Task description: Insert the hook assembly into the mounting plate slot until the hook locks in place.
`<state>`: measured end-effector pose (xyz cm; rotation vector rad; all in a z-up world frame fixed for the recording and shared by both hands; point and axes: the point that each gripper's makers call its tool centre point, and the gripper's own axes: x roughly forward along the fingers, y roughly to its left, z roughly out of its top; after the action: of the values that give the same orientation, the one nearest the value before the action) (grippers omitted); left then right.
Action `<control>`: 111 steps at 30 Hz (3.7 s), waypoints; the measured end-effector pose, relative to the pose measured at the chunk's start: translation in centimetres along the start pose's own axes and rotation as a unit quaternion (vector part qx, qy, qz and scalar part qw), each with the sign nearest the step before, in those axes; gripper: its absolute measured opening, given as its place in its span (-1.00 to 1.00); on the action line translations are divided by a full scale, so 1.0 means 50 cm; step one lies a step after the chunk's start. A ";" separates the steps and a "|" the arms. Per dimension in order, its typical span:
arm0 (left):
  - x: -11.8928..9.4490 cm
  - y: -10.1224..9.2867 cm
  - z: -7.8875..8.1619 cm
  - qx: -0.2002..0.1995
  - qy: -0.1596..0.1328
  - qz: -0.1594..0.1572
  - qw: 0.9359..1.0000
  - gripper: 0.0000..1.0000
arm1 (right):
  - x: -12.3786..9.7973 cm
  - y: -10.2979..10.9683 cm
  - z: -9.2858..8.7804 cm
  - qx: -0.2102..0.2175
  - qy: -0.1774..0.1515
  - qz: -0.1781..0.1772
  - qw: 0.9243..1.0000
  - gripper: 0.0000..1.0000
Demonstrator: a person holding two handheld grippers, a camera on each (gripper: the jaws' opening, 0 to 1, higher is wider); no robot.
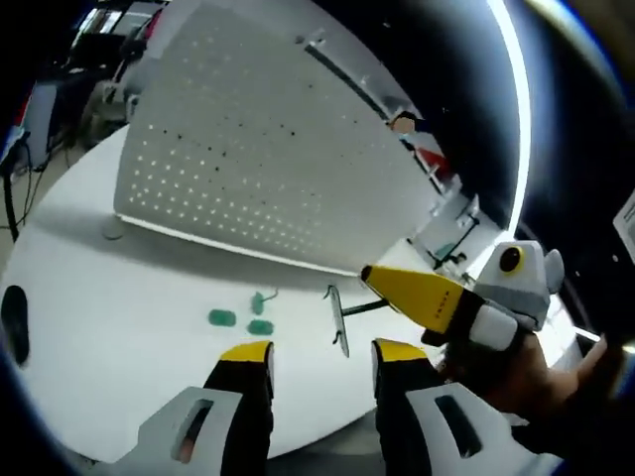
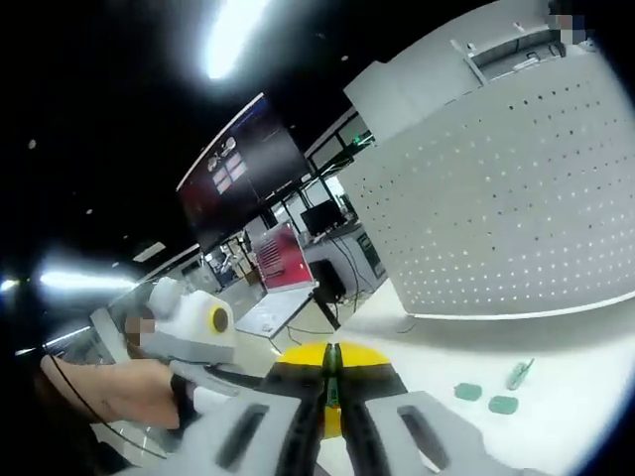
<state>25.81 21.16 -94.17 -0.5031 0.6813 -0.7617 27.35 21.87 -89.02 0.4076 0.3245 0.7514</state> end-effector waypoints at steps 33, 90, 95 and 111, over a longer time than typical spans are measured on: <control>-0.027 -0.044 0.049 -0.009 -0.057 -0.024 0.998 -0.98 | -0.018 0.068 0.042 -0.082 -0.030 0.017 0.996 -1.00; -0.077 -0.051 0.122 0.229 -0.122 0.065 0.964 -0.97 | -0.012 0.110 0.055 -0.040 -0.048 0.037 0.997 -0.99; -0.077 -0.050 0.114 0.234 -0.113 0.063 0.964 -0.95 | -0.010 0.111 0.047 -0.046 -0.043 0.035 0.997 -1.00; -0.109 -0.016 0.096 0.233 -0.131 0.066 0.961 0.03 | -0.010 0.107 0.041 -0.059 -0.016 0.043 0.997 -1.00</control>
<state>25.97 25.62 -88.40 -0.1210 0.2691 -0.6849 24.72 24.55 -84.69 0.3232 0.2316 0.8432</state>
